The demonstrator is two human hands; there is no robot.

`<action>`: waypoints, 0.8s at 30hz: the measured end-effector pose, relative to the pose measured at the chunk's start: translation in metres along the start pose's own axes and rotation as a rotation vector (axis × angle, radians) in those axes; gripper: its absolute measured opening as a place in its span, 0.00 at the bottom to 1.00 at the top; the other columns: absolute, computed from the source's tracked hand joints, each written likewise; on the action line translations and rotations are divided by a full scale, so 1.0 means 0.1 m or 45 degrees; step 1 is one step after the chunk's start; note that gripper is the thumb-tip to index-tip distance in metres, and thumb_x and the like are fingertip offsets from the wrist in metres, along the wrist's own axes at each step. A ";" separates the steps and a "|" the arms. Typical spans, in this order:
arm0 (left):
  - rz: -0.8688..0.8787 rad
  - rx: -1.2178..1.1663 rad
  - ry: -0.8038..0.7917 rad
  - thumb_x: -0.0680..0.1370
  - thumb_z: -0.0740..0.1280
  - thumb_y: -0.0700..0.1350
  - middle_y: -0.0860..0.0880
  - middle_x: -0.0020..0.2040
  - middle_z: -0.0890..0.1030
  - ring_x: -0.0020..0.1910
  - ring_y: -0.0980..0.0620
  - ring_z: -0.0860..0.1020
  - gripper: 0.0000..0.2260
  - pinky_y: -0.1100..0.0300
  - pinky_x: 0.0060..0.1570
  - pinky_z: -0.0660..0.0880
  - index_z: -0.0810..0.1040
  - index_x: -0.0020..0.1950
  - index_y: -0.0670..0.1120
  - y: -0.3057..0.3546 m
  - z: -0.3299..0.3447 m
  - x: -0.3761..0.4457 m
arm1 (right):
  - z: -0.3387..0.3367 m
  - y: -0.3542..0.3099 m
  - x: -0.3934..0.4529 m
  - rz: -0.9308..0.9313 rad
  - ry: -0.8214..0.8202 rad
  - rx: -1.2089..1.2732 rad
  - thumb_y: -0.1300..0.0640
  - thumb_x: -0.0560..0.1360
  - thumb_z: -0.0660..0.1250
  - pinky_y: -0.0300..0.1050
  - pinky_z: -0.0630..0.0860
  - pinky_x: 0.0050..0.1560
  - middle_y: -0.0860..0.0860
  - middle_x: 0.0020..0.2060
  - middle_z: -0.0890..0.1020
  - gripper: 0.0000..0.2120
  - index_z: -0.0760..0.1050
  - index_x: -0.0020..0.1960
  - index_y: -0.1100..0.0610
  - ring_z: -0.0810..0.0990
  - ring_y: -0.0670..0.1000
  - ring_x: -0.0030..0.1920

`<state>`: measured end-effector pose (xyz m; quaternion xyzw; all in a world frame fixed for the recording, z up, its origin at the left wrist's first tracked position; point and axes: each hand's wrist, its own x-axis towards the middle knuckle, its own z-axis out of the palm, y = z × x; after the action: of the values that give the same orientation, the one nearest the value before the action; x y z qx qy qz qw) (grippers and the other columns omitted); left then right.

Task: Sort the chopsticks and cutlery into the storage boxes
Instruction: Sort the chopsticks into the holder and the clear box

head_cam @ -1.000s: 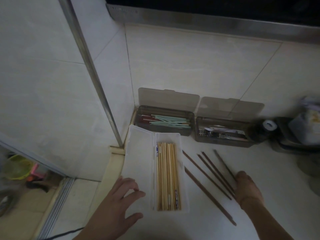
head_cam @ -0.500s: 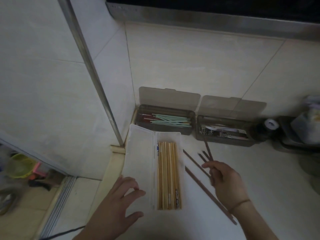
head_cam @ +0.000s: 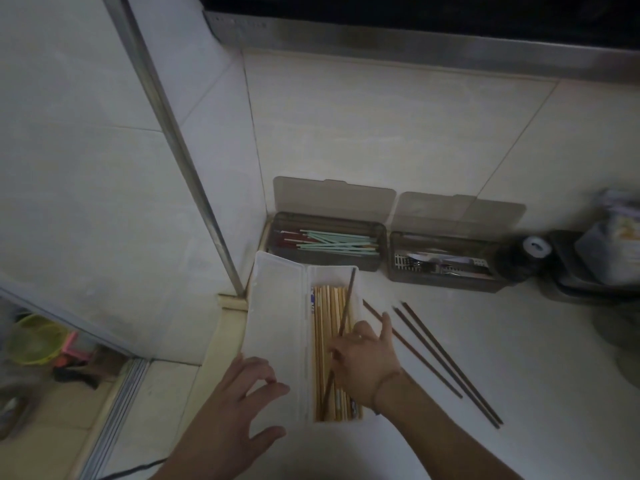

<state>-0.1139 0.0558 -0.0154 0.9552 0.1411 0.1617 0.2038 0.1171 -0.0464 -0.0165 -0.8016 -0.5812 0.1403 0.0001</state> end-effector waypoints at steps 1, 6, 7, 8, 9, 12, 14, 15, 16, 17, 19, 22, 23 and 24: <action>-0.002 -0.005 0.003 0.68 0.70 0.61 0.54 0.53 0.74 0.59 0.54 0.72 0.20 0.49 0.68 0.63 0.80 0.55 0.52 0.00 0.00 0.00 | 0.03 -0.02 0.00 -0.029 -0.078 -0.086 0.48 0.77 0.56 0.72 0.32 0.67 0.46 0.47 0.81 0.09 0.73 0.52 0.46 0.69 0.54 0.63; -0.005 -0.035 0.019 0.69 0.71 0.60 0.54 0.54 0.73 0.59 0.53 0.72 0.20 0.50 0.68 0.63 0.79 0.56 0.51 -0.01 0.02 -0.01 | 0.12 0.00 -0.07 -0.128 -0.150 -0.245 0.46 0.77 0.57 0.75 0.34 0.67 0.48 0.55 0.80 0.13 0.74 0.58 0.47 0.67 0.56 0.67; -0.008 -0.039 0.021 0.69 0.71 0.60 0.54 0.54 0.73 0.59 0.53 0.72 0.20 0.50 0.69 0.62 0.79 0.56 0.52 -0.02 0.02 -0.01 | 0.14 0.03 -0.09 -0.149 -0.068 -0.159 0.47 0.77 0.57 0.73 0.38 0.69 0.47 0.53 0.80 0.12 0.74 0.57 0.46 0.69 0.54 0.65; -0.008 -0.042 0.020 0.69 0.71 0.60 0.55 0.55 0.72 0.60 0.54 0.72 0.20 0.51 0.69 0.62 0.78 0.57 0.52 -0.02 0.02 0.00 | 0.17 0.08 -0.12 -0.174 0.074 -0.029 0.49 0.76 0.58 0.71 0.45 0.71 0.45 0.51 0.80 0.11 0.76 0.55 0.45 0.72 0.51 0.63; -0.005 -0.043 0.017 0.69 0.71 0.60 0.55 0.55 0.72 0.60 0.54 0.72 0.21 0.51 0.69 0.61 0.77 0.57 0.53 -0.02 0.02 -0.01 | 0.19 0.13 -0.15 -0.182 0.264 0.129 0.51 0.76 0.59 0.66 0.55 0.71 0.43 0.49 0.80 0.10 0.77 0.52 0.45 0.74 0.47 0.59; 0.007 -0.045 0.023 0.69 0.70 0.60 0.55 0.55 0.72 0.61 0.55 0.71 0.20 0.53 0.71 0.59 0.78 0.57 0.52 -0.01 0.02 -0.01 | 0.26 0.43 -0.25 0.037 0.804 0.439 0.60 0.75 0.65 0.50 0.72 0.61 0.45 0.48 0.81 0.08 0.79 0.51 0.50 0.77 0.45 0.53; 0.005 -0.048 0.035 0.69 0.71 0.59 0.55 0.55 0.72 0.61 0.55 0.71 0.20 0.54 0.72 0.58 0.79 0.56 0.51 0.00 0.02 -0.01 | 0.33 0.75 -0.34 0.431 0.879 0.471 0.65 0.73 0.68 0.49 0.73 0.56 0.52 0.50 0.82 0.11 0.80 0.53 0.55 0.78 0.53 0.53; 0.007 -0.049 0.041 0.69 0.71 0.59 0.55 0.55 0.72 0.61 0.55 0.71 0.19 0.54 0.72 0.58 0.80 0.56 0.51 0.00 0.02 0.00 | 0.37 0.91 -0.40 0.662 0.786 0.483 0.65 0.73 0.68 0.51 0.73 0.56 0.55 0.53 0.81 0.13 0.80 0.56 0.57 0.76 0.57 0.55; 0.014 -0.050 0.047 0.69 0.71 0.59 0.55 0.55 0.72 0.60 0.55 0.71 0.19 0.53 0.72 0.58 0.80 0.55 0.51 0.00 0.02 0.00 | 0.40 1.07 -0.44 0.865 0.629 0.477 0.63 0.74 0.68 0.52 0.72 0.57 0.56 0.58 0.79 0.14 0.79 0.59 0.57 0.74 0.60 0.57; 0.023 -0.050 0.052 0.68 0.71 0.59 0.55 0.54 0.72 0.60 0.55 0.71 0.19 0.53 0.71 0.59 0.80 0.55 0.50 0.00 0.02 0.01 | 0.44 1.18 -0.50 1.003 0.459 0.439 0.60 0.75 0.67 0.52 0.72 0.58 0.55 0.61 0.77 0.15 0.78 0.61 0.57 0.72 0.60 0.59; 0.029 -0.049 0.053 0.69 0.71 0.59 0.54 0.54 0.72 0.59 0.54 0.72 0.19 0.52 0.70 0.60 0.81 0.55 0.50 0.00 0.01 0.01 | 0.52 1.31 -0.60 1.054 0.266 0.319 0.57 0.75 0.66 0.50 0.72 0.56 0.52 0.63 0.75 0.15 0.77 0.62 0.55 0.70 0.59 0.61; 0.030 -0.037 0.053 0.69 0.70 0.59 0.54 0.53 0.72 0.59 0.54 0.72 0.19 0.52 0.70 0.61 0.82 0.53 0.49 0.00 0.02 0.02 | 0.57 1.31 -0.66 1.075 0.327 0.317 0.59 0.74 0.67 0.49 0.74 0.51 0.54 0.57 0.79 0.12 0.81 0.56 0.56 0.73 0.59 0.57; 0.032 -0.032 0.052 0.69 0.70 0.59 0.55 0.53 0.72 0.59 0.55 0.72 0.19 0.52 0.70 0.60 0.82 0.53 0.49 0.00 0.02 0.02 | 0.56 1.31 -0.66 1.114 0.327 0.336 0.59 0.74 0.67 0.48 0.74 0.51 0.54 0.54 0.79 0.11 0.81 0.55 0.55 0.75 0.59 0.55; 0.032 -0.031 0.052 0.69 0.70 0.59 0.55 0.54 0.72 0.59 0.55 0.72 0.19 0.52 0.69 0.60 0.82 0.53 0.49 0.00 0.01 0.02 | 0.55 1.31 -0.65 1.151 0.305 0.360 0.57 0.75 0.67 0.48 0.74 0.50 0.54 0.53 0.80 0.10 0.81 0.55 0.53 0.76 0.58 0.54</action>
<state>-0.1120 0.0558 -0.0162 0.9508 0.1313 0.1853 0.2106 0.2082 -0.1586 -0.0758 -0.9763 -0.1462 0.1105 0.1150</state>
